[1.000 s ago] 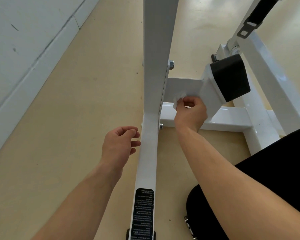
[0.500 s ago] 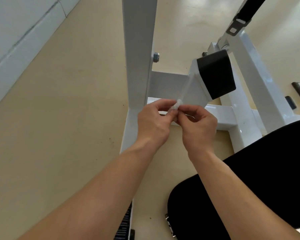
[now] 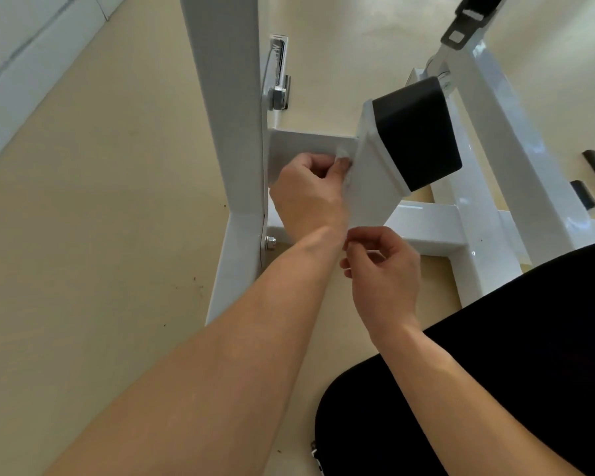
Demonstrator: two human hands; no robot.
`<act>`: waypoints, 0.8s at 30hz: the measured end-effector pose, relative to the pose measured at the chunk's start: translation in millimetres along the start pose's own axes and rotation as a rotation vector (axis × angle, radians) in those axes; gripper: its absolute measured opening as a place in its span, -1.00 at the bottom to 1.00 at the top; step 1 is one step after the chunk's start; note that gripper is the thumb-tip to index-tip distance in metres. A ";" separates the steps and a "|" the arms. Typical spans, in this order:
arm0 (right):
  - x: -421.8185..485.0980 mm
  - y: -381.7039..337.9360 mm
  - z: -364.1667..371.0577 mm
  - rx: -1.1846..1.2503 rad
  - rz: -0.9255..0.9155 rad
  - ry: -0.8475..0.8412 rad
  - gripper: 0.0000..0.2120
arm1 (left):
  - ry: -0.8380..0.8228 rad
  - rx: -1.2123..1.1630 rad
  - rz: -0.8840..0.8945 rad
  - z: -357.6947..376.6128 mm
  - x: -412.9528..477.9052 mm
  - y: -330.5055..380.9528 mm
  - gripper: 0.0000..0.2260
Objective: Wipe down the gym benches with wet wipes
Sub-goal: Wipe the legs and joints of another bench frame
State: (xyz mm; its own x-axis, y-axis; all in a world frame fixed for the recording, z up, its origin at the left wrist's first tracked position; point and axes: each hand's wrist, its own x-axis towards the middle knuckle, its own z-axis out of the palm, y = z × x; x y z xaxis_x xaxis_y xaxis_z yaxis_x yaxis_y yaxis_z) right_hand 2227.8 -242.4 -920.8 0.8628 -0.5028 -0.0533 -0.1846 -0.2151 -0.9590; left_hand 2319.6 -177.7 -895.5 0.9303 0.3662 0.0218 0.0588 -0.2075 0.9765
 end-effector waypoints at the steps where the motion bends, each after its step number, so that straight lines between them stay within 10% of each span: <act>1: 1.7 0.2 -0.5 -0.005 0.000 0.000 -0.81 | 0.000 0.003 -0.025 0.7 -0.2 -2.3 -0.84; 17: 11.3 11.6 -7.5 -0.009 0.074 0.033 -0.82 | 0.207 -0.179 -0.243 -0.1 0.8 9.8 -0.87; 24: 9.0 17.0 -11.4 -0.052 0.076 0.028 -0.81 | 0.056 -0.054 -0.256 -2.2 -6.1 -14.4 -0.91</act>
State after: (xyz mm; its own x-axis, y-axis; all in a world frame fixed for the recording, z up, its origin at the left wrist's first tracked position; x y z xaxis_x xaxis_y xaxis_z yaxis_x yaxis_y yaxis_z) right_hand 2227.1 -260.1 -934.5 0.8321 -0.5421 -0.1171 -0.2739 -0.2181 -0.9367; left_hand 2312.2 -174.9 -909.2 0.8657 0.4508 -0.2175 0.2691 -0.0529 0.9616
